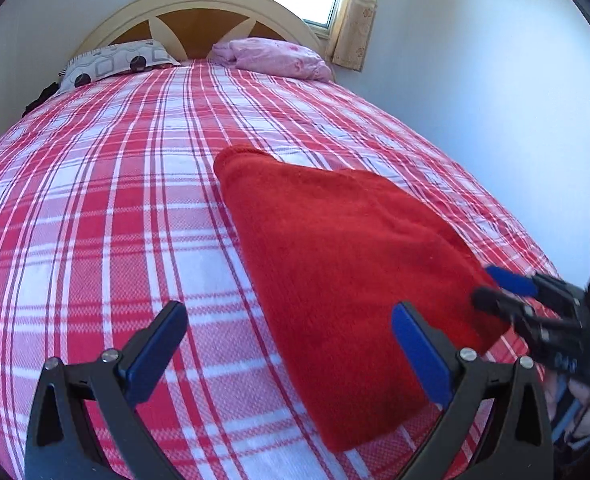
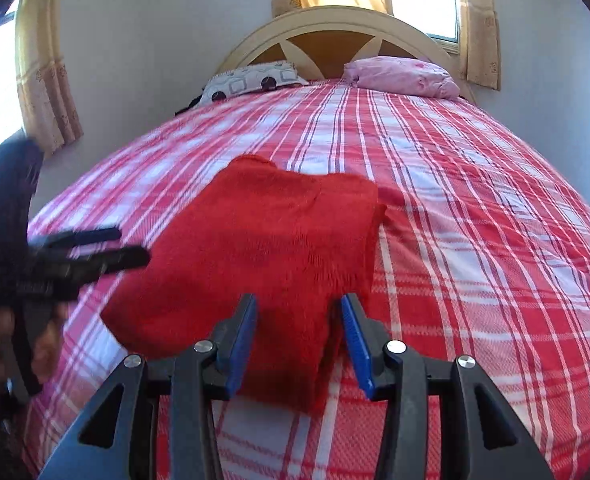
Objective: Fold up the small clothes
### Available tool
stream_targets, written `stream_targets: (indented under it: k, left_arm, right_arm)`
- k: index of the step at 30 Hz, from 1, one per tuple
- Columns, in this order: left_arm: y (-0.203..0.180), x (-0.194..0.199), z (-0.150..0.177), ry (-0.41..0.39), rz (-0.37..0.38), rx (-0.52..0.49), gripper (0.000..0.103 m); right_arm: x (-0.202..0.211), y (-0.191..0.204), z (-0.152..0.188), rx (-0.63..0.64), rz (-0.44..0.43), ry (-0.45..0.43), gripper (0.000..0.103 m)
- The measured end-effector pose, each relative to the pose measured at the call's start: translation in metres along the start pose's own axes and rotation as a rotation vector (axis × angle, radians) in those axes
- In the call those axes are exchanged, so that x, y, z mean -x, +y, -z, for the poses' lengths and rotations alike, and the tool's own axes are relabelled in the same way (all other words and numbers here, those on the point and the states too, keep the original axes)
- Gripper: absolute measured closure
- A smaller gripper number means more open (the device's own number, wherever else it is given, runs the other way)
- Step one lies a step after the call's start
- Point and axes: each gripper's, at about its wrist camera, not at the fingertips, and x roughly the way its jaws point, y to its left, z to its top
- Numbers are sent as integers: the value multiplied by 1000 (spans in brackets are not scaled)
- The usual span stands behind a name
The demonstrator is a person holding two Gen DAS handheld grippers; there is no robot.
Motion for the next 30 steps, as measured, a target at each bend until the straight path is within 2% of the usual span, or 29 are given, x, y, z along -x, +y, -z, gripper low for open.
stream_targets:
  k: [1,2,4,6,8,11,14,16,17,19,20,22,25,27,30]
  left_arm:
    - [-1,-5,-1,5,-3,-2,0]
    - [-3,-12,1,21,-5,-9,0]
    - [-8,-28,6,66,-11,-36,0]
    - [-9,-32,14,48,-3,-42,0]
    - [-9,-25,14,34,-2,-43,0]
    - [-2,-21,15,71,21,8,0]
    - [-1,-6,27,58,41,26,0]
    - [-4,-5,34,54,36,18,0]
    - [-6,-7,35,56,33,16,0]
    - [-8,-10,34,62,32,14,0]
    - [-8,-12,34,68,35,15,0]
    - [-6,-17,34,79,56,20,0]
    - [3,-14,35,81,85,59,0]
    - [5,-7,34,62,77,71,0]
    - [6,3,30,24,70,93,0]
  right_arm:
    - [-9,-2,6,4,-1,48,58]
    - [-13,-7,10,-17,-23,59,58]
    - [-12,-17,10,-61,-53,64,55]
    - [-8,-22,4,-73,-69,61,55]
    - [0,-23,-3,-60,-64,32,54]
    - [19,-24,-21,-51,-26,-62,54]
    - [25,-25,-41,-67,-79,-122,54]
    - [12,-20,-49,-44,-120,-97,54]
    - [-4,-16,-53,-28,-140,-58,54]
    - [-34,-13,-52,-24,-137,58,54]
    - [-53,-11,-48,-18,-107,130,54]
    - [-53,-10,-45,-2,-105,103,53]
    - [-46,-16,-46,-8,-131,108,53]
    - [-37,-22,-46,-12,-144,96,53]
    - [-27,-47,-56,-100,-196,41,53]
